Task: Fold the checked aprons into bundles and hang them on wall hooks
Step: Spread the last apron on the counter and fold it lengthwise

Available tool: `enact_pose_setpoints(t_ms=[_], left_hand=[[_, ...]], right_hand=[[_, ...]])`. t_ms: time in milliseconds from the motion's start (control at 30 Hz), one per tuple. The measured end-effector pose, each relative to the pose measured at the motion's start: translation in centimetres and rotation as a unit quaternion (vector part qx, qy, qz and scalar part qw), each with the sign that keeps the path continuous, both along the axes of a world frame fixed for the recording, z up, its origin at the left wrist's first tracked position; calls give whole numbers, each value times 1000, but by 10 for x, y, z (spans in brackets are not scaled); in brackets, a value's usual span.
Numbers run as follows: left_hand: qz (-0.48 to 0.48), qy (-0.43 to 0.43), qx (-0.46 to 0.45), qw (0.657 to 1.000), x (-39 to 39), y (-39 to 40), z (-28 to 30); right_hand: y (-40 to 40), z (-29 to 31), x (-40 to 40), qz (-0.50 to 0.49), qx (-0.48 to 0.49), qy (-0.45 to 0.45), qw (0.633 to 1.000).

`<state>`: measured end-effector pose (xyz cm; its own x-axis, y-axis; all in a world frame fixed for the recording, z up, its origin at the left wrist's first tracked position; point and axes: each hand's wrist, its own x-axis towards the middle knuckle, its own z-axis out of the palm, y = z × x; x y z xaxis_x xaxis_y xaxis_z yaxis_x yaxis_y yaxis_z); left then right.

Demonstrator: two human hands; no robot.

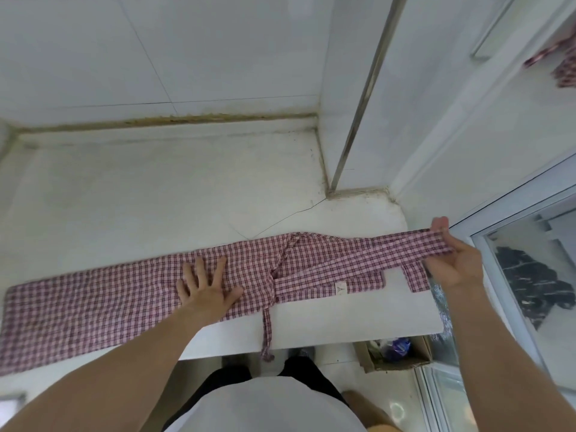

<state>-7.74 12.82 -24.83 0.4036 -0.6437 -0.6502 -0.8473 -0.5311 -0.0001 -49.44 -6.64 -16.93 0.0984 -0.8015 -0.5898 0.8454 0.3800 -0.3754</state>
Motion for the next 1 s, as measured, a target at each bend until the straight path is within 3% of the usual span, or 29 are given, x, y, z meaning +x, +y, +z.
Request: enact_pose_setpoints(t_ms=[67,167,300,533,600,833,933,1000], left_hand=[[-3,15,-37,999,5,13,-7],[8,35,-161,986,15,33,-14],[50,-60,-180,981,24,59,-18],[43,-68,-136,987,38,54,-24],[40,-78,-123,988,43,53,-24],[56,-62,-99,992,43,38,-17],[106,-50,-127,985,38,19,-4],[111,-53,-177,977,28,9,4]], right_hand=[[0,6,8,34,13,29,999],[-14,6,8,77,74,99,989],[-28,-4,0,112,234,159,953],[-31,-11,3,242,178,287,910],[-31,-21,11,241,161,357,888],[-29,-24,13,264,124,472,832],[-16,-30,2,253,97,553,788],[-8,-35,1,237,104,670,696]])
